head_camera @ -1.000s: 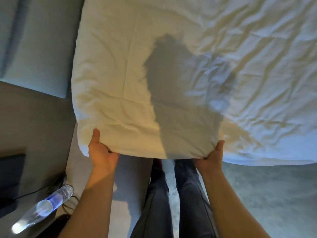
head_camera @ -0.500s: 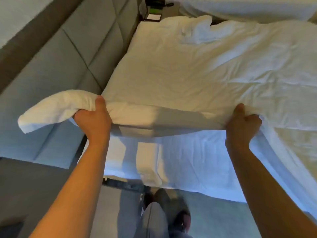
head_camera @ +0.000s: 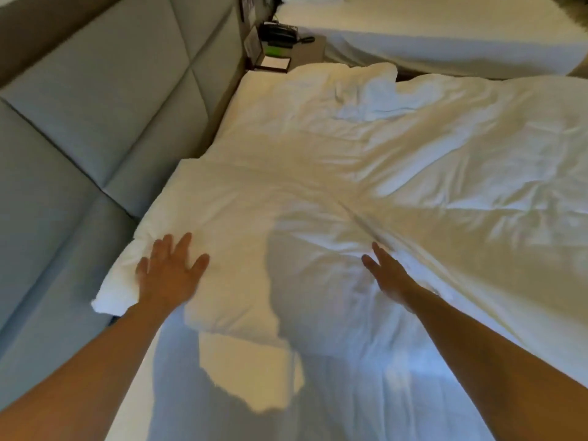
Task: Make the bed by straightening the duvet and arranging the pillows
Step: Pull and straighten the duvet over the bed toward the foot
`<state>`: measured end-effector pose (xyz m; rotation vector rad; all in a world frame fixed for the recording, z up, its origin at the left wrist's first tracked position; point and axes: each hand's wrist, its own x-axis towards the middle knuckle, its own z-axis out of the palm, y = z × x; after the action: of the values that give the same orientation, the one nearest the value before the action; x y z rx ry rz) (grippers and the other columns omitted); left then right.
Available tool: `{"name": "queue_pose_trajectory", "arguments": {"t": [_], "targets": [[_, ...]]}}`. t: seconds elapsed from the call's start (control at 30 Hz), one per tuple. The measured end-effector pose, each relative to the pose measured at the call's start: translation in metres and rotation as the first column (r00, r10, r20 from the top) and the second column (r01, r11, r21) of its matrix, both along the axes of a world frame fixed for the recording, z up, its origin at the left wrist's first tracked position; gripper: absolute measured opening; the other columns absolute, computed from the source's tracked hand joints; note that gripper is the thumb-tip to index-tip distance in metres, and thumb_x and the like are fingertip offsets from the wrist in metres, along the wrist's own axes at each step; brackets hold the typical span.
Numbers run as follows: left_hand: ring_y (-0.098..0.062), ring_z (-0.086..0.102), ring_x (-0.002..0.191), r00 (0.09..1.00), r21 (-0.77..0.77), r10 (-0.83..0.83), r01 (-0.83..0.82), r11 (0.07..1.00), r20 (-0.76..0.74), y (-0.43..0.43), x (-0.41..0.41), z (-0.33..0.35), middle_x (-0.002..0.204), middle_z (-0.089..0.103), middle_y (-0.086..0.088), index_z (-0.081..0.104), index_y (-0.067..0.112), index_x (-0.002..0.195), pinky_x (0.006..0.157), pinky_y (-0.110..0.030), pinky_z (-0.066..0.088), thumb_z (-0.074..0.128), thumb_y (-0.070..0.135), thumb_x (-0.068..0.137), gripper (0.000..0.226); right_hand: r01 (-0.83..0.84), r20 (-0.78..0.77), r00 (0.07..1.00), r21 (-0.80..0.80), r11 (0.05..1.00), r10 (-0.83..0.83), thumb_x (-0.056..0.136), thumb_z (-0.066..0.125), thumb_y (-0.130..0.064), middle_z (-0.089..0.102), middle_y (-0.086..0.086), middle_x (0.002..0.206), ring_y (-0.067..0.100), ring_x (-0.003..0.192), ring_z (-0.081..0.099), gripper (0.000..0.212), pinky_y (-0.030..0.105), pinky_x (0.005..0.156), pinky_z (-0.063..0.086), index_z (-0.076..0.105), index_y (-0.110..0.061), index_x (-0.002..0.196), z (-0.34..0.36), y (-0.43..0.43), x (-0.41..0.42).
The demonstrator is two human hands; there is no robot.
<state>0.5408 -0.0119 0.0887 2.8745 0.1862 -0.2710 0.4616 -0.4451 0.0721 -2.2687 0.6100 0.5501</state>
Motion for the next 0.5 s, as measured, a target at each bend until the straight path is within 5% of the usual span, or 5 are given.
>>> {"name": "queue_pose_trajectory", "arguments": {"t": [0.1, 0.37, 0.43, 0.5], "targets": [[-0.027, 0.013, 0.157, 0.996, 0.083, 0.069, -0.073, 0.994, 0.048, 0.023, 0.010, -0.015, 0.170, 0.016, -0.007, 0.017, 0.038, 0.161, 0.120, -0.059, 0.018, 0.036, 0.075, 0.095, 0.078, -0.033, -0.054, 0.998, -0.155, 0.987, 0.025, 0.102, 0.032, -0.069, 0.006, -0.009, 0.175, 0.025, 0.161, 0.007, 0.073, 0.061, 0.122, 0.013, 0.007, -0.042, 0.165, -0.039, -0.006, 0.002], [-0.051, 0.048, 0.132, 0.939, -0.018, 0.344, -0.345, 0.939, -0.019, 0.034, 0.051, -0.034, 0.146, 0.048, -0.027, 0.024, 0.008, 0.152, 0.109, -0.071, 0.033, 0.050, 0.098, 0.065, 0.128, 0.323, 0.370, 0.924, -0.613, 0.721, -0.099, 0.093, 0.047, -0.062, 0.036, 0.018, 0.162, 0.033, 0.147, 0.035, 0.082, 0.055, 0.108, 0.029, 0.036, -0.007, 0.153, -0.062, -0.051, 0.003], [-0.051, 0.049, 0.130, 0.933, -0.015, 0.359, -0.359, 0.933, -0.012, 0.035, 0.055, -0.040, 0.144, 0.049, -0.027, 0.028, 0.006, 0.149, 0.107, -0.071, 0.034, 0.050, 0.100, 0.064, 0.128, 0.307, 0.274, 0.948, -0.642, 0.703, -0.163, 0.092, 0.041, -0.074, 0.038, 0.023, 0.160, 0.035, 0.148, 0.035, 0.093, 0.055, 0.111, 0.027, 0.032, -0.006, 0.155, -0.070, -0.073, 0.002], [-0.052, 0.050, 0.128, 0.926, -0.020, 0.378, -0.378, 0.926, 0.013, 0.034, 0.056, -0.044, 0.142, 0.050, -0.028, 0.030, 0.005, 0.146, 0.106, -0.071, 0.035, 0.048, 0.101, 0.064, 0.127, 0.196, 0.076, 0.978, -0.660, 0.726, -0.196, 0.077, 0.016, -0.095, 0.060, 0.026, 0.136, 0.038, 0.130, 0.056, 0.114, 0.053, 0.107, 0.035, 0.045, -0.005, 0.140, -0.075, -0.089, 0.002]]}}
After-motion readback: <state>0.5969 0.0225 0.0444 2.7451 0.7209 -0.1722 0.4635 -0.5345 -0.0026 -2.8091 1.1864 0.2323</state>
